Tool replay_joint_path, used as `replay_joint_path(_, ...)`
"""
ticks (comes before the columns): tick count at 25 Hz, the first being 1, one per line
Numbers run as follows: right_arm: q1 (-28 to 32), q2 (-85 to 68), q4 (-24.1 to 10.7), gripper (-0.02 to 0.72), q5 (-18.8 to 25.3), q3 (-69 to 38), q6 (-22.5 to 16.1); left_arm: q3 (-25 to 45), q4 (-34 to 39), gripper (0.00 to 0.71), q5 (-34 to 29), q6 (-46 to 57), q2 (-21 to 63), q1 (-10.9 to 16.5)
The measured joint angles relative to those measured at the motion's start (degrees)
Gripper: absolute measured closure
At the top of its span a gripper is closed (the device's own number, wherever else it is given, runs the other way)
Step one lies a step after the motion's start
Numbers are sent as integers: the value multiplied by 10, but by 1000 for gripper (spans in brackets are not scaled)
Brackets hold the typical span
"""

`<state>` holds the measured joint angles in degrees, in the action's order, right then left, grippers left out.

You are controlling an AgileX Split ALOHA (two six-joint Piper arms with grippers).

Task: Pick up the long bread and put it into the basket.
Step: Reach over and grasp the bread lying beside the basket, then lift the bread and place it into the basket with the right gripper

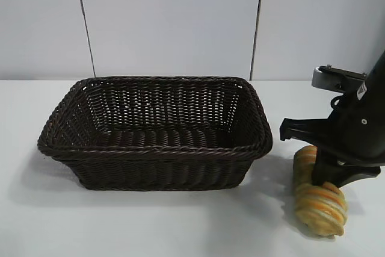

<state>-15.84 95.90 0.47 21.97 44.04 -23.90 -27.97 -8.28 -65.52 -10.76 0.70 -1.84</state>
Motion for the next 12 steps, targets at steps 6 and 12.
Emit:
replay_joint_path(6,0,-79,0,641,60,30,-1,0,-1,16,0,0,0,0)
replay_joint_path(12,0,-104,0,650,147,122,7,0,-1,16,0,0,0,0)
